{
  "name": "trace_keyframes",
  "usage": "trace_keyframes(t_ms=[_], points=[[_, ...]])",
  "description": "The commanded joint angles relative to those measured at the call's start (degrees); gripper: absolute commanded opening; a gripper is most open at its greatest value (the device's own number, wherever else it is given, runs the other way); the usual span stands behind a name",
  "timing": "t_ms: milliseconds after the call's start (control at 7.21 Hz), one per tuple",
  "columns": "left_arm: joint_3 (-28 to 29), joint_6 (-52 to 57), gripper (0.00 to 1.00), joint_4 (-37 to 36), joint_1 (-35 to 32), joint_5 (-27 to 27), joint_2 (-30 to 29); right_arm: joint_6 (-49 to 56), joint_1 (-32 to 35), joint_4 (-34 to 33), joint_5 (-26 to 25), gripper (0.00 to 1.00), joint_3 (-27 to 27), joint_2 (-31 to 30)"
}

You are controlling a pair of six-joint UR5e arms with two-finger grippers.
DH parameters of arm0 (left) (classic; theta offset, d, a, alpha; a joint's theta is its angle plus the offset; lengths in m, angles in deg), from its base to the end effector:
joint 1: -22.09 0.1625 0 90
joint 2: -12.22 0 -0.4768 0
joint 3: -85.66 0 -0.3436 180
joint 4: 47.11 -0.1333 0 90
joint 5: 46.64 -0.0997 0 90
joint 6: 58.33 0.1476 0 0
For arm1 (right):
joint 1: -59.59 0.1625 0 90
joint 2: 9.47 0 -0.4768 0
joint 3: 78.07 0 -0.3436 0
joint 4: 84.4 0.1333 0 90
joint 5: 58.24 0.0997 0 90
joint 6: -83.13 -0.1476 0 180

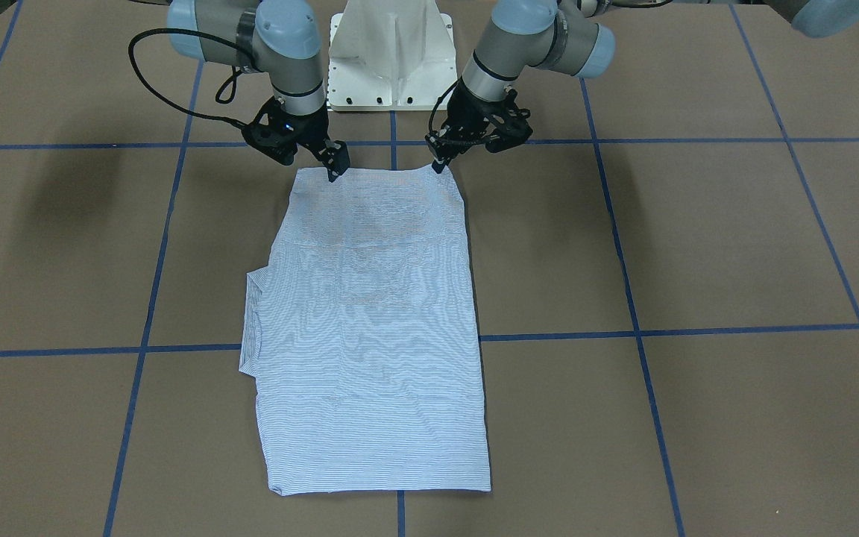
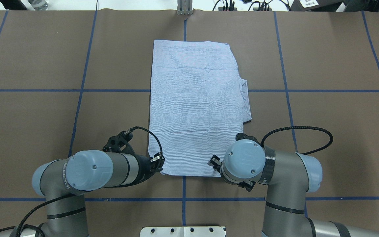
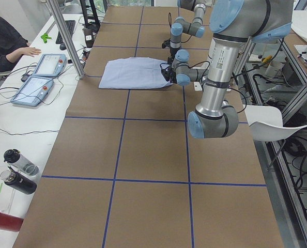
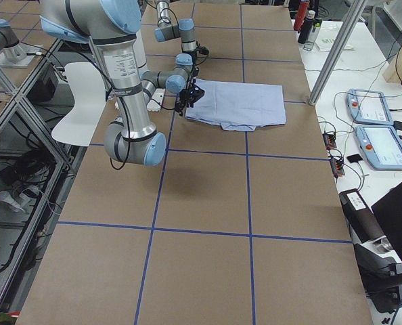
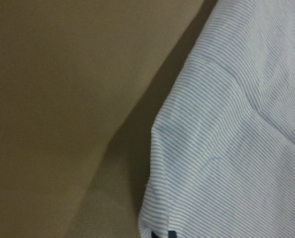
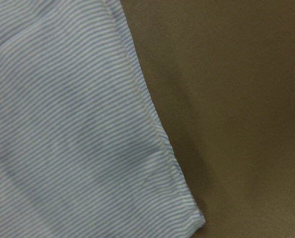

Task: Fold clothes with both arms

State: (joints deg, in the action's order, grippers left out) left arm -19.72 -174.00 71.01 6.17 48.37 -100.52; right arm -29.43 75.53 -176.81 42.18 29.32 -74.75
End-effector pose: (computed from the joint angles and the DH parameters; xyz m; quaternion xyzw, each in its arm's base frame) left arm 0.5722 -0.2884 0.3581 -0.0829 0.5408 -0.2747 0.7907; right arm -0.5705 -0.2738 0.4132 -0.1048 -0.3327 0.2797 0.8945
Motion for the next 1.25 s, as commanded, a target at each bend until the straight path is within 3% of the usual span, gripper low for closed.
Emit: trace_keyframes(t_ms=[0,277,1109], points=[[0.00,0.00,0.00,0.00,-0.08,0.00,0.07,0.14,-0.83,0.38,-0.40,1.00,-0.35,-0.11],[0.00,0.00,0.00,0.00,-0.08,0.00,0.07,-0.03,-0.91,6.60,-0.58,1.00,-0.87,-1.08],[0.00,0.00,0.00,0.00,-0.08,0.00,0.07,0.06,-0.83,6.62,-1.72,0.96,-1.49,-1.17]])
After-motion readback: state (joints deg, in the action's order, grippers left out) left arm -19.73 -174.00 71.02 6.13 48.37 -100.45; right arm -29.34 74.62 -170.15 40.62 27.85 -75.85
